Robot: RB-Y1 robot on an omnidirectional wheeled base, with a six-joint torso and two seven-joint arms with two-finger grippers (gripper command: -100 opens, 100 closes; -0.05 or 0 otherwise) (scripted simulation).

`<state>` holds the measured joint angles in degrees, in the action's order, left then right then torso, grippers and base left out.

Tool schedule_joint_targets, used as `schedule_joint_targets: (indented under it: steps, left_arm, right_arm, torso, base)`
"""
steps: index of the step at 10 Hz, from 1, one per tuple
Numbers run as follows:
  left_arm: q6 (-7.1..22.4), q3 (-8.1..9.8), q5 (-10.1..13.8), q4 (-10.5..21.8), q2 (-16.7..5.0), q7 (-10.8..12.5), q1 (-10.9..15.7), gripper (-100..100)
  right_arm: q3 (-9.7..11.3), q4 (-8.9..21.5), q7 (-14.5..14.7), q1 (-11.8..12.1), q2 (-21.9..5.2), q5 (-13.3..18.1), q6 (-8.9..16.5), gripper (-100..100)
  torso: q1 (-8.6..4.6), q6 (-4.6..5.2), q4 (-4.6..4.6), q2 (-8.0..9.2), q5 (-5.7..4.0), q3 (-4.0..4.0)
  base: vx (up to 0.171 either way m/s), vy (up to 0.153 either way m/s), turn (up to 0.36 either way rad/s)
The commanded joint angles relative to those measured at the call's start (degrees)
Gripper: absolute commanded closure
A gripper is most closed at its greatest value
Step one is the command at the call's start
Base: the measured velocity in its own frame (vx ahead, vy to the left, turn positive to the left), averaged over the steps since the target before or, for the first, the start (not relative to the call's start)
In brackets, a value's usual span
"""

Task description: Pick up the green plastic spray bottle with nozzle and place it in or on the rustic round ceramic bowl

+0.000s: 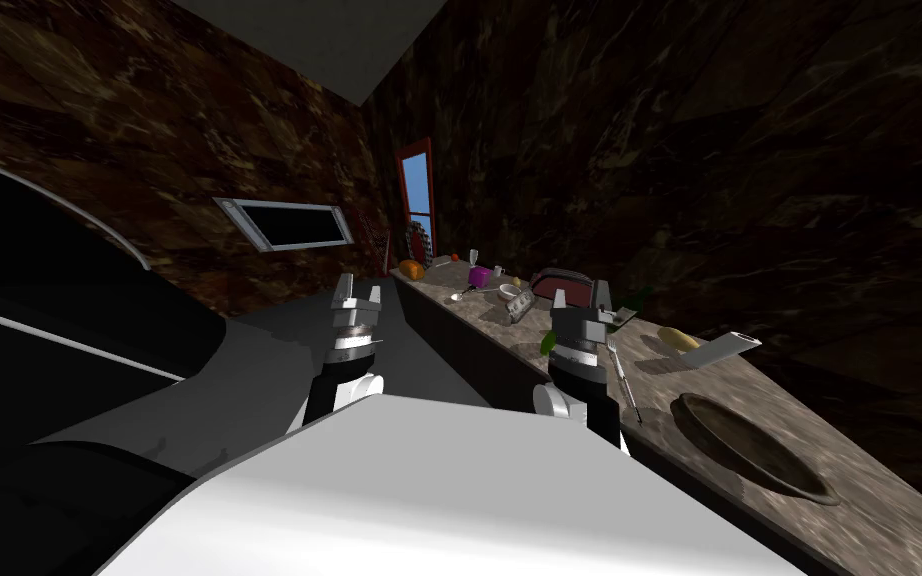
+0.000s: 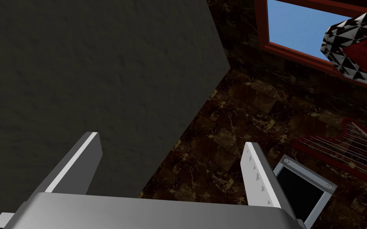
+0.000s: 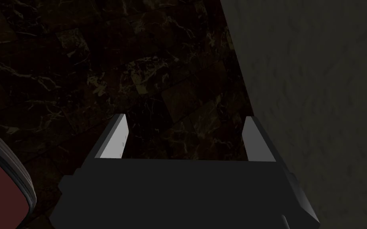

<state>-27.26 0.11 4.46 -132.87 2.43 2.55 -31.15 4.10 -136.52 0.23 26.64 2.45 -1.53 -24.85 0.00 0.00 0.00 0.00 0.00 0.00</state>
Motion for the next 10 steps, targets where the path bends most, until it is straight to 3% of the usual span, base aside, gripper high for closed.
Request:
schedule_joint_targets:
  steps: [1,5,10]
  left_arm:
    - [0.0,0.00,0.0,0.0,0.0,0.0,0.0,0]
    - [0.0,0.00,0.0,0.0,0.0,0.0,0.0,0]
    - [0.0,0.00,0.0,0.0,0.0,0.0,0.0,0]
  right_arm:
    - [-0.2,0.2,0.2,0.1,-2.2,0.4,0.4,-100]
    - [-1.3,1.1,1.1,0.9,-8.4,2.7,3.0,-100]
    - [-3.4,2.9,2.6,2.4,-14.7,7.7,8.2,-100]
  torso:
    - [0.00,0.00,0.00,0.00,0.00,0.00]
    - [-0.02,0.01,0.01,0.04,-0.01,0.02]
    - [-0.03,0.01,0.02,0.10,-0.01,0.06]
  base:
    - [-0.001,0.001,-0.014]
    - [-0.008,0.000,-0.030]
    - [-0.023,-0.001,-0.052]
